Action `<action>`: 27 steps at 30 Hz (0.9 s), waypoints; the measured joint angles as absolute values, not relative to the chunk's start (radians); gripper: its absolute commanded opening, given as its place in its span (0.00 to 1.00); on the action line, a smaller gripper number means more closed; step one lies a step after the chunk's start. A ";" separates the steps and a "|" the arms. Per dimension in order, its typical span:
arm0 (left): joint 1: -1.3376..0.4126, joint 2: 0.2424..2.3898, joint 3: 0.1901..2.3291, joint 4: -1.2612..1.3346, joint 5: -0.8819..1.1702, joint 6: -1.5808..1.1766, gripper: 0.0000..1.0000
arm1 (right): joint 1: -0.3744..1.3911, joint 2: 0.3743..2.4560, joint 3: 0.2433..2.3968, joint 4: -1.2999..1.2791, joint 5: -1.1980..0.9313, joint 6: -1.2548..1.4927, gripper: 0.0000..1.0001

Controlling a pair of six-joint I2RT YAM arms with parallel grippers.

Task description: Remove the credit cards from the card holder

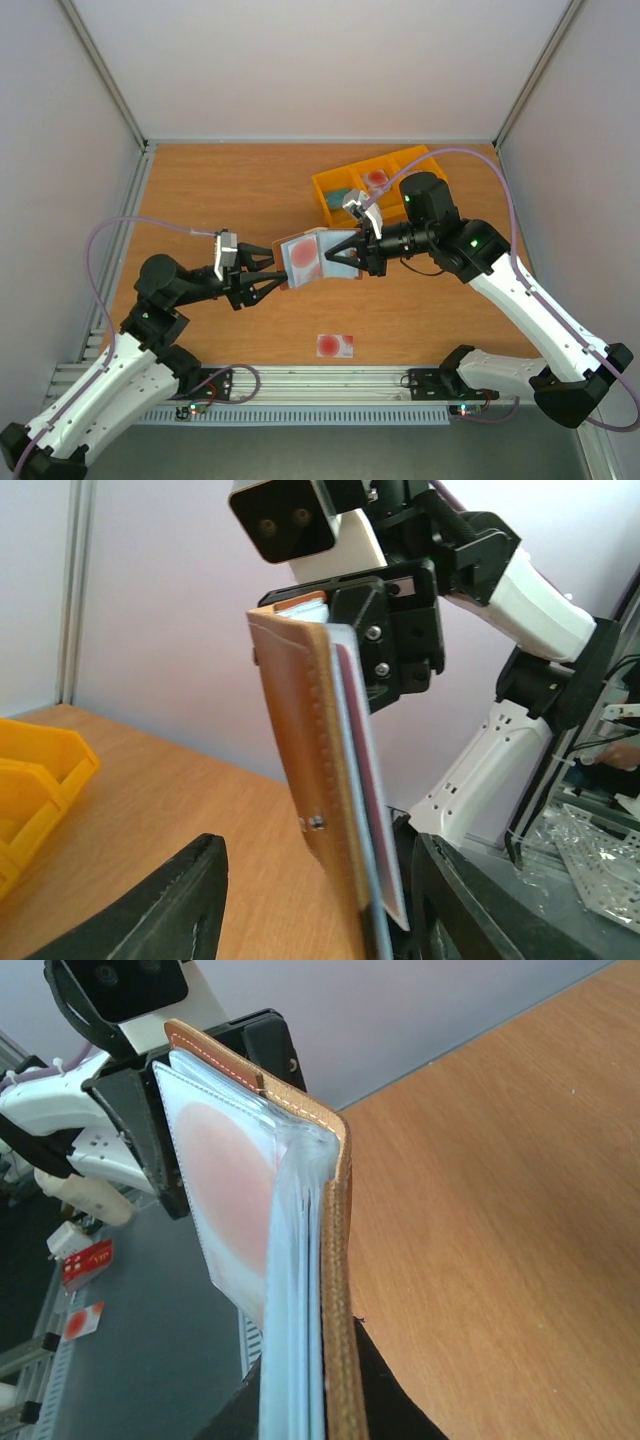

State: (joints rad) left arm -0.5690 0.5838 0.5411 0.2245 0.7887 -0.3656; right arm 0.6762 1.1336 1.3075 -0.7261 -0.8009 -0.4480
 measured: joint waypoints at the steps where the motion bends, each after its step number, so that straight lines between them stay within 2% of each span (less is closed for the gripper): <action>1: -0.569 0.590 0.541 0.224 0.781 -0.366 0.51 | 0.676 1.134 1.308 -0.726 -0.801 -0.445 0.01; 7: -0.579 0.609 0.541 0.220 0.735 -0.363 0.36 | 0.676 1.134 1.308 -0.725 -0.804 -0.435 0.01; 14: -0.580 0.611 0.541 0.218 0.716 -0.360 0.32 | 0.684 1.137 1.308 -0.722 -0.809 -0.427 0.01; 18: -0.585 0.615 0.541 0.217 0.704 -0.353 0.38 | 0.710 1.159 1.313 -0.715 -0.806 -0.426 0.01; 20: -0.590 0.617 0.541 0.215 0.702 -0.350 0.34 | 0.729 1.176 1.320 -0.707 -0.803 -0.426 0.01; 22: -0.594 0.617 0.541 0.213 0.701 -0.348 0.18 | 0.744 1.192 1.325 -0.694 -0.801 -0.426 0.01; 23: -0.596 0.617 0.541 0.211 0.700 -0.347 0.09 | 0.749 1.200 1.325 -0.688 -0.801 -0.426 0.03; 24: -0.596 0.616 0.541 0.208 0.699 -0.353 0.02 | 0.752 1.207 1.327 -0.684 -0.800 -0.426 0.09; 27: -0.596 0.607 0.541 0.187 0.691 -0.336 0.00 | 0.752 1.223 1.327 -0.678 -0.784 -0.429 0.35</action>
